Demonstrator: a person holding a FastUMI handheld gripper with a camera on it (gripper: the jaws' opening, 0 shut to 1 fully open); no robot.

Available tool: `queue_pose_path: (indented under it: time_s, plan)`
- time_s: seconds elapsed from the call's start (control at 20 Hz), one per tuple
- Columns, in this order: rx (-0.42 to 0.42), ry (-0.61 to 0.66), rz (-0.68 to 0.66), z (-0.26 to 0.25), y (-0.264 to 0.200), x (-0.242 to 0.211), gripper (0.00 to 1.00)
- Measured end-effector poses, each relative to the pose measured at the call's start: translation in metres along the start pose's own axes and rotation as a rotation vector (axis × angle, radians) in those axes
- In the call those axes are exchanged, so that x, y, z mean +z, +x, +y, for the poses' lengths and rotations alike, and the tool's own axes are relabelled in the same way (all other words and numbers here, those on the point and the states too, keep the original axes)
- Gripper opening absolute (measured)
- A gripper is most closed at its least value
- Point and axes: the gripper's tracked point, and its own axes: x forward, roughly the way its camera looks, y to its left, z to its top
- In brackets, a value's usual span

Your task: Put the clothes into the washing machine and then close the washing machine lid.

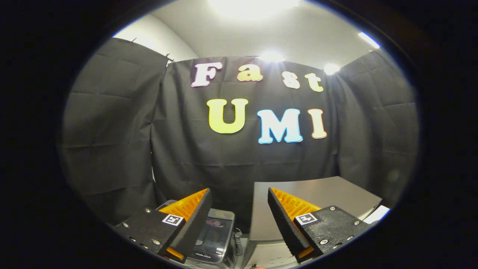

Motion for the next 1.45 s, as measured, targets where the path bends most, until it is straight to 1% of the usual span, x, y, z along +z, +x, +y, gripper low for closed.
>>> queue_pose_path:
  time_s: [0.15, 0.35, 0.55, 0.7, 0.8, 1.05, 1.45]
  plan:
    - [-0.034, 0.015, -0.030, -0.041, -0.032, 0.013, 0.93]
    - [-0.073, 0.023, -0.015, -0.089, -0.079, 0.015, 0.93]
    - [-0.083, 0.016, -0.017, -0.128, -0.127, 0.017, 0.93]
    - [-0.102, 0.014, -0.034, -0.156, -0.158, 0.022, 0.93]
    - [-0.109, 0.024, -0.037, -0.176, -0.172, 0.017, 0.93]
    - [-0.125, 0.037, -0.031, -0.201, -0.206, 0.009, 0.93]
    - [-0.119, 0.043, -0.020, -0.209, -0.221, 0.000, 0.93]
